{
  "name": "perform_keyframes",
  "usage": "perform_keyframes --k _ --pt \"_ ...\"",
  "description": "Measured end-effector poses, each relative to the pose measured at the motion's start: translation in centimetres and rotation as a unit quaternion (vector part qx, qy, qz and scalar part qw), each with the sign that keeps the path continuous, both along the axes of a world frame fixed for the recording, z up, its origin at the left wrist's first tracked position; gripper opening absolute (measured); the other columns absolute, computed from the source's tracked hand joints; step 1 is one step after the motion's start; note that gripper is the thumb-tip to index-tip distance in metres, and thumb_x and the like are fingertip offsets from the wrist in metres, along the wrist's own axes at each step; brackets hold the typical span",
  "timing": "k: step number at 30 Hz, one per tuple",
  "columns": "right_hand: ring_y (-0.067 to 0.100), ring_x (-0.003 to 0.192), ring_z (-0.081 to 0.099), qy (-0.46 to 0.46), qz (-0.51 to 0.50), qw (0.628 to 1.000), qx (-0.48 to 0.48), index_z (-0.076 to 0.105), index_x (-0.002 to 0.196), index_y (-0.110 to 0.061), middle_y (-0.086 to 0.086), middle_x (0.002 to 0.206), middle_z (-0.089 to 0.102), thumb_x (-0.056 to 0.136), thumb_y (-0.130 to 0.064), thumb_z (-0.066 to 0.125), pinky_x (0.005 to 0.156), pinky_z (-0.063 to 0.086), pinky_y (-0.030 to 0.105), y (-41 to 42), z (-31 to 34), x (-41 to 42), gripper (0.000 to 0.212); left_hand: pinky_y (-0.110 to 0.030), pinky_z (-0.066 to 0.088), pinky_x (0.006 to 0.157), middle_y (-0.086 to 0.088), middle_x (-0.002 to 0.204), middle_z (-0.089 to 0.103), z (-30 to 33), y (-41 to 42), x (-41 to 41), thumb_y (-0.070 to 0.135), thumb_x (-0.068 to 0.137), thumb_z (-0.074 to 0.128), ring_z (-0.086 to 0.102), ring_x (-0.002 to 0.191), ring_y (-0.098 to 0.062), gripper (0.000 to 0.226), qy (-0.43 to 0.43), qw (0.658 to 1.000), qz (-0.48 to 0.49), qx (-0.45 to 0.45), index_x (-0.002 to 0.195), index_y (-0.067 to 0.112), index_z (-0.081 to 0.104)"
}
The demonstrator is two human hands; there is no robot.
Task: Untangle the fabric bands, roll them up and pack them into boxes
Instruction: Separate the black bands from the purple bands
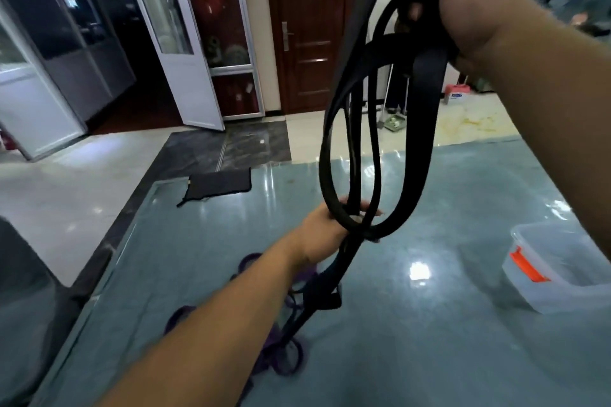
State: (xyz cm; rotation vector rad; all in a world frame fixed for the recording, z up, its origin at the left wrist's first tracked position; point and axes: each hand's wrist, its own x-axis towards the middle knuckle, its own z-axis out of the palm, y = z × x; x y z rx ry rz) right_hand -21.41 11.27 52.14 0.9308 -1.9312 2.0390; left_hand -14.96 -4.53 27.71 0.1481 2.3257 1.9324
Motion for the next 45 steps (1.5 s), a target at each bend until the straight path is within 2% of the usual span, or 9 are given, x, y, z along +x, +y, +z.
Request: perform_keyframes --k 5,10,15,22,25,32,35,38,45 --pt "0.009 0.051 0.050 -0.097 -0.050 0.992 -0.056 0.059 0.095 -0.016 -0.008 0.061 0.056 0.098 -0.015 0.057 0.055 0.049 0.026 4.2 -1.7 -3.1 0.004 -0.031 0.048 0.062 -0.013 0.086 0.075 2.0 -1.7 -0.1 0.032 0.088 0.061 0.057 0.062 -0.018 0.053 -0.056 0.984 0.090 0.144 0.126 -0.005 0.064" --pt "0.014 0.051 0.050 -0.174 -0.074 0.980 -0.064 0.060 0.102 -0.011 -0.004 0.058 0.055 0.095 -0.023 0.056 0.061 0.050 0.031 7.3 -4.3 -6.8 0.014 -0.049 0.049 0.099 -0.005 0.082 0.072 4.4 -3.3 0.3 0.017 0.086 0.067 0.068 0.084 -0.019 0.013 -0.084 0.992 -0.089 -0.040 0.093 0.012 0.076" --pt "0.015 0.050 0.056 -0.224 -0.075 0.970 -0.052 0.059 0.098 -0.009 0.000 0.060 0.059 0.100 -0.020 0.053 0.055 0.053 0.028 9.9 -7.8 -8.9 0.013 -0.053 0.050 0.107 -0.008 0.078 0.070 6.3 -3.6 -0.3 0.013 0.090 0.070 0.071 0.088 -0.027 0.008 -0.028 0.995 0.077 -0.063 0.089 0.005 0.069" --pt "0.034 0.075 0.072 -0.224 -0.022 0.956 0.188 0.069 0.111 -0.009 0.022 0.092 0.075 0.100 -0.007 0.060 0.077 0.059 0.044 13.5 -15.3 -9.4 0.015 -0.043 0.042 0.074 -0.007 0.067 0.061 11.6 -4.4 -1.8 0.021 0.088 0.072 0.055 0.067 -0.024 0.018 0.073 0.966 0.234 -0.087 0.099 0.007 0.072" --pt "0.029 0.089 0.071 -0.170 -0.047 0.915 0.364 0.071 0.105 -0.020 0.010 0.097 0.075 0.090 -0.011 0.076 0.080 0.054 0.036 13.9 -18.7 -9.5 0.019 -0.039 0.047 0.072 -0.002 0.063 0.061 14.1 -4.1 -2.6 0.021 0.091 0.074 0.059 0.063 -0.019 0.018 0.119 0.951 0.253 -0.132 0.102 0.008 0.072" --pt "0.025 0.126 0.059 -0.195 0.042 0.838 0.507 0.050 0.143 -0.022 0.002 0.134 0.064 0.081 -0.018 0.086 0.105 0.047 0.040 12.2 -22.3 -8.9 0.071 -0.038 0.052 0.070 0.002 0.073 0.066 17.6 -0.2 -3.9 0.033 0.096 0.068 0.059 0.067 -0.012 0.004 0.203 0.913 0.234 -0.267 0.092 0.032 0.070" --pt "0.017 0.148 0.036 -0.196 0.158 0.879 0.406 0.031 0.157 -0.031 -0.002 0.155 0.047 0.074 -0.027 0.091 0.118 0.036 0.043 10.2 -20.1 -7.4 0.103 -0.034 0.052 0.068 0.002 0.081 0.069 19.2 2.0 -4.5 0.031 0.098 0.066 0.061 0.070 -0.009 0.004 0.224 0.901 0.194 -0.316 0.097 0.032 0.070" --pt "0.004 0.139 0.046 -0.155 0.201 0.933 0.256 0.029 0.156 -0.040 -0.013 0.146 0.054 0.056 -0.044 0.098 0.112 0.039 0.032 7.6 -16.4 -5.5 0.122 -0.029 0.046 0.068 0.015 0.070 0.061 20.7 4.0 -5.0 0.027 0.098 0.067 0.057 0.067 -0.006 0.002 0.233 0.901 0.187 -0.314 0.097 0.029 0.067" --pt "0.008 0.106 0.071 -0.116 0.163 0.976 0.086 0.066 0.125 -0.010 0.003 0.115 0.074 0.067 -0.023 0.094 0.088 0.056 0.022 3.0 -13.0 -3.6 0.066 -0.034 0.060 0.082 0.002 0.084 0.072 22.4 6.9 -4.8 0.010 0.095 0.069 0.070 0.079 -0.009 0.010 0.225 0.958 0.119 -0.131 0.105 0.012 0.070"
